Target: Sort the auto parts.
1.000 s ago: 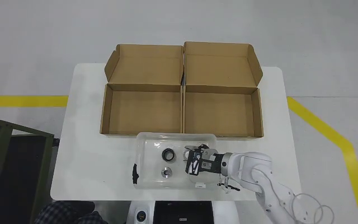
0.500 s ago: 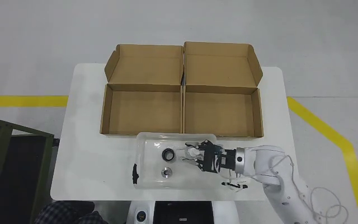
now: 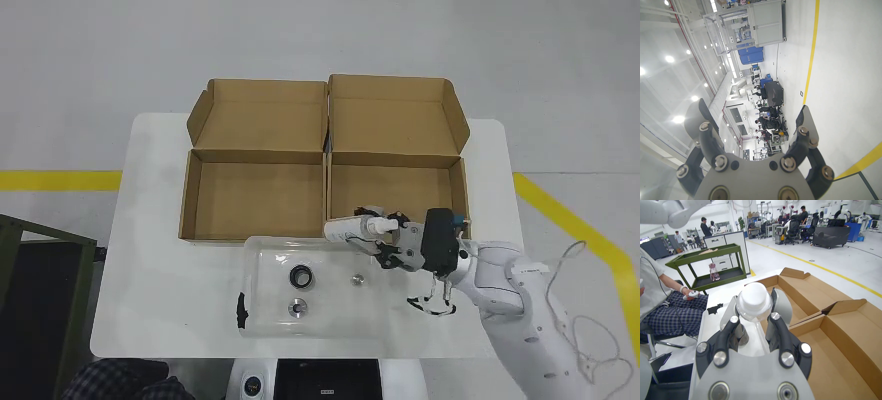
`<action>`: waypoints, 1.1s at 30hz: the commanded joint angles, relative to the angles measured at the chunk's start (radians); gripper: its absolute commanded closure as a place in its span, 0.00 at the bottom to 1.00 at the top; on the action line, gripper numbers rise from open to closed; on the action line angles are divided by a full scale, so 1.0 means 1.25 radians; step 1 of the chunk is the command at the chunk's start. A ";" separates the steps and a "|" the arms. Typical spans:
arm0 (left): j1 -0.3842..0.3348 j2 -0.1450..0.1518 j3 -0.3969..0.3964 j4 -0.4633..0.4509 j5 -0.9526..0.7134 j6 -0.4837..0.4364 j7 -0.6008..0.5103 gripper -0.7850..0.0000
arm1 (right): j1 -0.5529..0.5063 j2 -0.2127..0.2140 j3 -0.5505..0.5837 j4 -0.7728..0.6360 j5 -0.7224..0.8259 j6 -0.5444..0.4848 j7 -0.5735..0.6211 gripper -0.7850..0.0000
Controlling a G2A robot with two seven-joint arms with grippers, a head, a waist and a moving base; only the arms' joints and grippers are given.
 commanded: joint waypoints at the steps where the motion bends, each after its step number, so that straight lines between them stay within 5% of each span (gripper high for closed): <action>1: 0.000 0.000 0.000 0.000 0.000 0.000 0.000 0.00 | 0.006 -0.001 0.003 0.005 0.012 0.019 -0.023 1.00; 14: 0.000 0.000 0.000 0.000 0.000 0.000 0.000 0.00 | 0.026 -0.004 0.003 0.045 0.084 0.024 -0.070 1.00; 33: 0.000 0.000 0.000 0.000 0.000 0.000 0.000 0.00 | 0.175 -0.015 -0.074 0.174 -0.088 0.152 0.061 1.00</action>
